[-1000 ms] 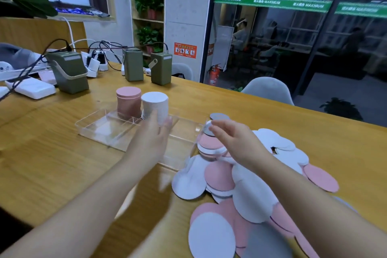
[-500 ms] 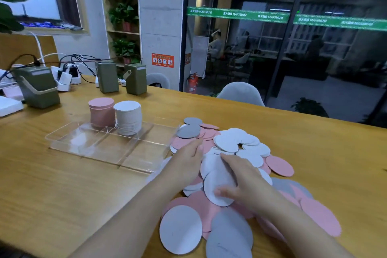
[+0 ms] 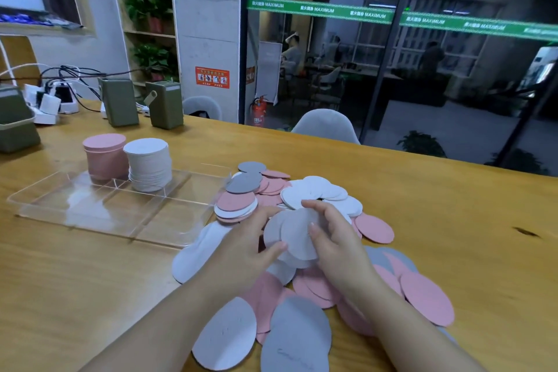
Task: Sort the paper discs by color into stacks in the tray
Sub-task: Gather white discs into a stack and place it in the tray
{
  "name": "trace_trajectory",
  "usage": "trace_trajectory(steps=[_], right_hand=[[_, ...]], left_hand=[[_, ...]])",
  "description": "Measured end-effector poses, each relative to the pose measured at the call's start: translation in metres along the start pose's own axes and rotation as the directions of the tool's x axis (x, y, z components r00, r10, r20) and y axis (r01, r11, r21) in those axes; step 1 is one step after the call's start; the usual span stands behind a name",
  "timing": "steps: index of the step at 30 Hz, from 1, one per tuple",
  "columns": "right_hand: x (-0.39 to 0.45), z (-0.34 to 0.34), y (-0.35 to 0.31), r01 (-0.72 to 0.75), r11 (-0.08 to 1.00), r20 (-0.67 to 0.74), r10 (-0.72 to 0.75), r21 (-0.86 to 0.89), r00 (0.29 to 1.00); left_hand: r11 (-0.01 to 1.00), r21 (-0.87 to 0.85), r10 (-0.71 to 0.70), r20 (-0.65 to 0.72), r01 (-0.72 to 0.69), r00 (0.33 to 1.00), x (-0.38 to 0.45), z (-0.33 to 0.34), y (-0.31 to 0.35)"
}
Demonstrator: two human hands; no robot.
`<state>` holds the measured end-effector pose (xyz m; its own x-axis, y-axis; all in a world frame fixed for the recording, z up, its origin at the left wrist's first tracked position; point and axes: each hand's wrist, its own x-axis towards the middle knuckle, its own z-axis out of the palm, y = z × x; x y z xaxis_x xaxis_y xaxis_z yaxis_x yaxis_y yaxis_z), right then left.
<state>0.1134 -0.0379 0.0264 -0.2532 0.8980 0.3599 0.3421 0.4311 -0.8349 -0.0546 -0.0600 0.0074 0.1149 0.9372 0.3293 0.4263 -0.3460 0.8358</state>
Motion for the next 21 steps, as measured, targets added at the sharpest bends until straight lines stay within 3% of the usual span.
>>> trace_trajectory(steps=[3, 5, 8, 14, 21], right_hand=[[0.001, -0.001, -0.001, -0.012, 0.998, 0.024, 0.011, 0.056, 1.000], [0.001, -0.003, 0.000, 0.016, 1.000, 0.044, -0.016, 0.004, 0.999], [0.000, -0.004, 0.005, 0.113, 0.986, 0.037, -0.109, -0.122, 0.993], [0.001, -0.004, 0.011, 0.343, 0.926, -0.044, -0.353, -0.156, 0.934], [0.003, -0.005, 0.016, 0.299, 0.946, -0.125, -0.314, -0.124, 0.941]], left_hand=[[0.999, -0.039, 0.026, -0.031, -0.027, 0.999, 0.001, -0.002, -0.001], [0.997, -0.037, 0.063, -0.076, -0.066, 0.995, 0.001, -0.005, 0.000], [0.995, -0.011, 0.097, -0.149, -0.100, 0.984, 0.002, -0.008, -0.002], [0.962, 0.030, 0.270, -0.252, -0.271, 0.929, 0.004, -0.010, -0.001], [0.954, -0.002, 0.288, -0.281, -0.301, 0.915, 0.006, -0.011, -0.005]])
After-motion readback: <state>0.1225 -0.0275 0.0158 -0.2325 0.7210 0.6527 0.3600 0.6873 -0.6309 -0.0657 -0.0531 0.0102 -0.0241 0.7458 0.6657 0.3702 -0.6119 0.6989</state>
